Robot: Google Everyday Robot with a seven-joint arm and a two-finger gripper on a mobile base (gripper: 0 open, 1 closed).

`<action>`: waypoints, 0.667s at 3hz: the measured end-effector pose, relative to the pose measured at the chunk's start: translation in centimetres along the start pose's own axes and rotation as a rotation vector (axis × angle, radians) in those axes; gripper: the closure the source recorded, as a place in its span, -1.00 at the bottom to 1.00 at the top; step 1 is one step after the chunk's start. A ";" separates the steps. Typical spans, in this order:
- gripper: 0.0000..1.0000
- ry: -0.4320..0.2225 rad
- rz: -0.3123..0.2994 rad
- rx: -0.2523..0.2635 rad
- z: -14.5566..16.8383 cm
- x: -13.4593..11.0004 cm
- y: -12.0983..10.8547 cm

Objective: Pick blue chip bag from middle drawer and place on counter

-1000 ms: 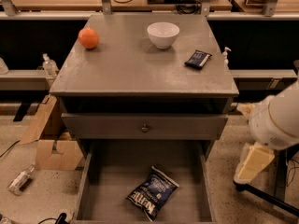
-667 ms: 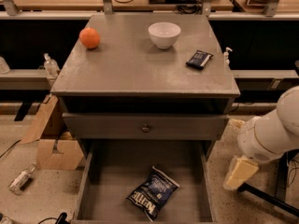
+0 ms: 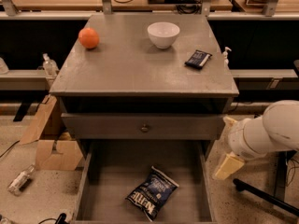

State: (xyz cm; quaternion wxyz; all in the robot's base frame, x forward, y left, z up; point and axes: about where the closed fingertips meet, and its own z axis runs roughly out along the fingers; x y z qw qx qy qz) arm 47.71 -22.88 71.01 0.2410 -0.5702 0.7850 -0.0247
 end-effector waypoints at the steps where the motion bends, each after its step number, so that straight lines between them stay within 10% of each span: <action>1: -1.00 -0.006 0.000 -0.023 0.7 0.0 0.5; 2: -1.00 -0.065 0.007 -0.119 6.3 -0.3 4.0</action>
Offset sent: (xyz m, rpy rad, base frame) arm -0.0229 0.0853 -0.1866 0.2516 0.2282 0.1461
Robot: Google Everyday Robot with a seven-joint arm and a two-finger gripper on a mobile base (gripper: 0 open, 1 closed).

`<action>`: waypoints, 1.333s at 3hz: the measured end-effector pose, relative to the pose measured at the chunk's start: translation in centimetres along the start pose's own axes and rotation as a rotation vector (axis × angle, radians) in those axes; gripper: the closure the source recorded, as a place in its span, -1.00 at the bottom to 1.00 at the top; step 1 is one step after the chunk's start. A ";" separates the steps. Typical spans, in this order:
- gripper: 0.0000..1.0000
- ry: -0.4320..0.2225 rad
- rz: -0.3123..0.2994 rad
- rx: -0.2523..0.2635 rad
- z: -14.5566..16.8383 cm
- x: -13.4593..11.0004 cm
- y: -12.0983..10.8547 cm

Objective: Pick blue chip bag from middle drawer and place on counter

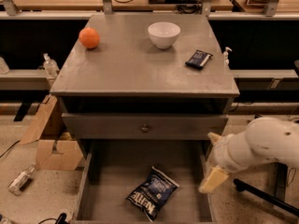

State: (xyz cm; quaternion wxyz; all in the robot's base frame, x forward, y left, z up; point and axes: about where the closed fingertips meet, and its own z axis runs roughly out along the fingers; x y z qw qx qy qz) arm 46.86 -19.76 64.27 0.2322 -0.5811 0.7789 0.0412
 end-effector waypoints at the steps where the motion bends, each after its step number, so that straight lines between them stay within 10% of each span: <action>1: -1.00 -0.133 -0.009 -0.086 8.0 -1.2 3.1; 3: -1.00 -0.297 -0.021 -0.171 20.9 -3.9 6.2; 4: -1.00 -0.237 -0.042 -0.202 26.8 -3.7 7.7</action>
Offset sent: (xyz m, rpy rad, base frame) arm 0.0202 0.1419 -0.2055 0.4124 0.0336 0.1689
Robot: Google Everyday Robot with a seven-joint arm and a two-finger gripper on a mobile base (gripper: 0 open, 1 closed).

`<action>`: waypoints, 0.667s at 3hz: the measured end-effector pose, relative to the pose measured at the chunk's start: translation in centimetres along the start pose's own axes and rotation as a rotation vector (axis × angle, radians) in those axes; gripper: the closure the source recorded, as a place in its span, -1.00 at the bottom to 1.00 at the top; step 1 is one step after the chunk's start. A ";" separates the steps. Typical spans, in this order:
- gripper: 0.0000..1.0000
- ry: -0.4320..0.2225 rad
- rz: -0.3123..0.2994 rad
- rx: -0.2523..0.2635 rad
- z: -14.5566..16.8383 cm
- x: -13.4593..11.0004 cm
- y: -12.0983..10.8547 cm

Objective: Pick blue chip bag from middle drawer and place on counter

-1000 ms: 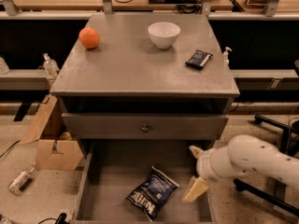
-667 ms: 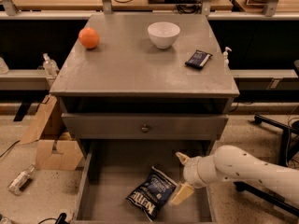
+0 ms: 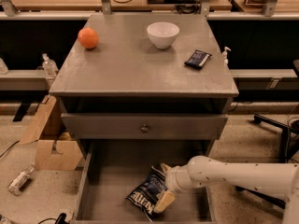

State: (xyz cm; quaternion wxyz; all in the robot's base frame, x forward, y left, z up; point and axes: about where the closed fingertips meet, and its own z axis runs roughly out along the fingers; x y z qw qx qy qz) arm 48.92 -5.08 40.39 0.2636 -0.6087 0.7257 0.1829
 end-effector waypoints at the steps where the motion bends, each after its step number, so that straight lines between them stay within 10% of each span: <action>1: -1.00 0.051 0.008 -0.022 3.1 1.5 0.3; 2: -0.61 0.098 0.015 -0.049 5.1 2.5 1.1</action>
Offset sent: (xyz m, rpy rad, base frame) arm -0.0107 0.0172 -0.0816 -0.1396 0.1026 0.0197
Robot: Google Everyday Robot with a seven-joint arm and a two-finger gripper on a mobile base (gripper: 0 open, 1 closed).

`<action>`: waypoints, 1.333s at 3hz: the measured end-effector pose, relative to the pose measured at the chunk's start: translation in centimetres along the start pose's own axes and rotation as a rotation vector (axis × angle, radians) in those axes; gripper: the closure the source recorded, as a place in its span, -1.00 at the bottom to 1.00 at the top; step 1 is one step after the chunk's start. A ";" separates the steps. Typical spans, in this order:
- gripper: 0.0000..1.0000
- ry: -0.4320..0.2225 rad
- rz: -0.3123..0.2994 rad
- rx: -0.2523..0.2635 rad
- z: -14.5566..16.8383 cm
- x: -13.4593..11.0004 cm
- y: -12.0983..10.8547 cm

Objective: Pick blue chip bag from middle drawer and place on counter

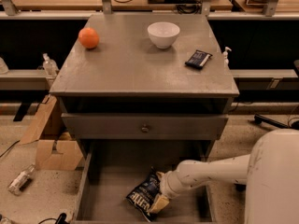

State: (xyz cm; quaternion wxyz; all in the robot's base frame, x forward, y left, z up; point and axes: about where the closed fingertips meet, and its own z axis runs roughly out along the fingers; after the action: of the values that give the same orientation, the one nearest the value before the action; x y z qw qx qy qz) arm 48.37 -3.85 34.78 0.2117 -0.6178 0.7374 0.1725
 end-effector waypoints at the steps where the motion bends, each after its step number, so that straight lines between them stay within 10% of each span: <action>1: -0.02 0.001 -0.007 -0.022 0.6 -0.8 0.8; 3: 0.91 -0.098 -0.089 -0.016 -4.8 -6.3 1.6; 4: 1.00 -0.156 -0.135 0.003 -11.4 -9.5 0.9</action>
Offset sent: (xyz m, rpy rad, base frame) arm -0.0097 0.0400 0.0605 0.1017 -0.0480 0.0812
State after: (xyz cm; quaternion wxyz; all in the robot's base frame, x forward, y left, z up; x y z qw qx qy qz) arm 47.78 -1.66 49.49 0.2805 -0.6503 0.6757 0.2045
